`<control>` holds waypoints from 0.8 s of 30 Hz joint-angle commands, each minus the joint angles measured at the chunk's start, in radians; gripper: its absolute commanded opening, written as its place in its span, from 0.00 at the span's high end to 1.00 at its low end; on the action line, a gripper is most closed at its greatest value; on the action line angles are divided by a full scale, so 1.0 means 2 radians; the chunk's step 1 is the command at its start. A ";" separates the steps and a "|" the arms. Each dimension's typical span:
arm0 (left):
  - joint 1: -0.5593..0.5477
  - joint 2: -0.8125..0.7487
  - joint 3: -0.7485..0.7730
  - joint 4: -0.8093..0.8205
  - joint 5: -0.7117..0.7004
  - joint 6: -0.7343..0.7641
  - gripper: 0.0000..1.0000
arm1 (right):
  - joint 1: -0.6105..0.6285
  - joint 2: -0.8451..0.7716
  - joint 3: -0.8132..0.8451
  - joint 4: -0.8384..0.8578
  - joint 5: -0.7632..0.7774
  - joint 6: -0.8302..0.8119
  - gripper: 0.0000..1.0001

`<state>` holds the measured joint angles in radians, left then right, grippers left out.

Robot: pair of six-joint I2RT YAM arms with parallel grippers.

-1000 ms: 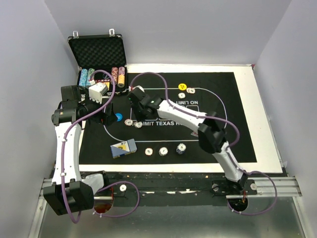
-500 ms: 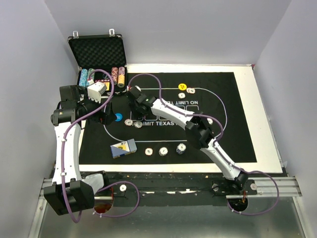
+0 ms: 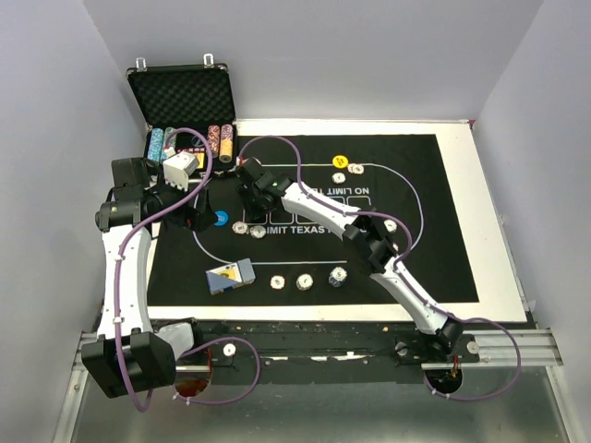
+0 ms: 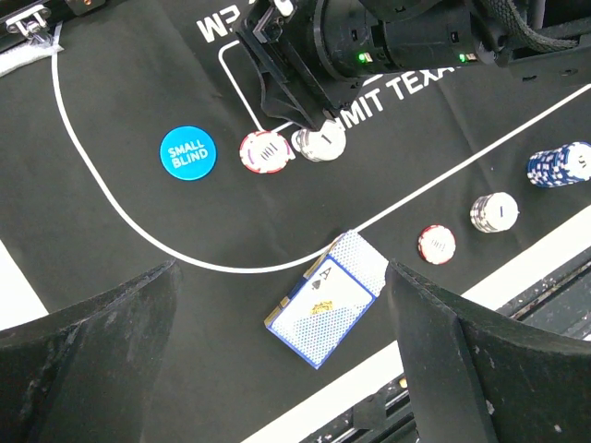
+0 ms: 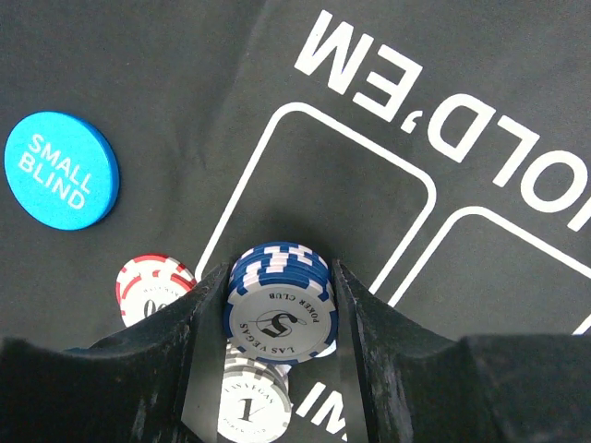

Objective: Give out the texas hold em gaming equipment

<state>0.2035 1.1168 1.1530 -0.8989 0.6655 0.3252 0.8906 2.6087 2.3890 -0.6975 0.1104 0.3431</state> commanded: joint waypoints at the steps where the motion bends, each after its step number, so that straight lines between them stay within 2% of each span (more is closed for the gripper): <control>1: 0.004 0.005 0.000 0.007 0.015 -0.003 0.01 | 0.000 0.019 0.016 0.007 -0.024 0.005 0.61; 5: 0.005 0.005 0.002 0.009 0.019 -0.007 0.01 | 0.000 0.019 0.017 0.000 -0.022 0.004 0.34; 7: 0.004 0.004 -0.001 0.012 0.017 -0.008 0.01 | -0.001 0.011 0.012 0.001 -0.015 0.003 0.27; 9: 0.004 0.003 -0.003 0.012 0.018 -0.010 0.01 | 0.000 -0.002 0.001 0.007 -0.012 0.003 0.23; 14: 0.004 -0.001 -0.007 0.018 0.023 -0.018 0.01 | 0.000 -0.056 -0.030 0.017 0.007 -0.001 0.21; 18: 0.006 0.002 -0.007 0.015 0.023 -0.016 0.01 | -0.001 -0.125 -0.074 0.020 0.031 -0.014 0.17; 20: 0.006 0.000 -0.009 0.015 0.022 -0.015 0.01 | 0.000 -0.173 -0.111 0.023 0.044 -0.018 0.16; 24: 0.006 -0.008 -0.015 0.015 0.019 -0.014 0.01 | 0.000 -0.279 -0.238 0.037 0.056 -0.015 0.14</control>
<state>0.2058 1.1267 1.1458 -0.8761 0.6754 0.3016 0.8898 2.2726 2.0804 -0.6559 0.1585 0.3244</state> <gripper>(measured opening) 0.989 0.851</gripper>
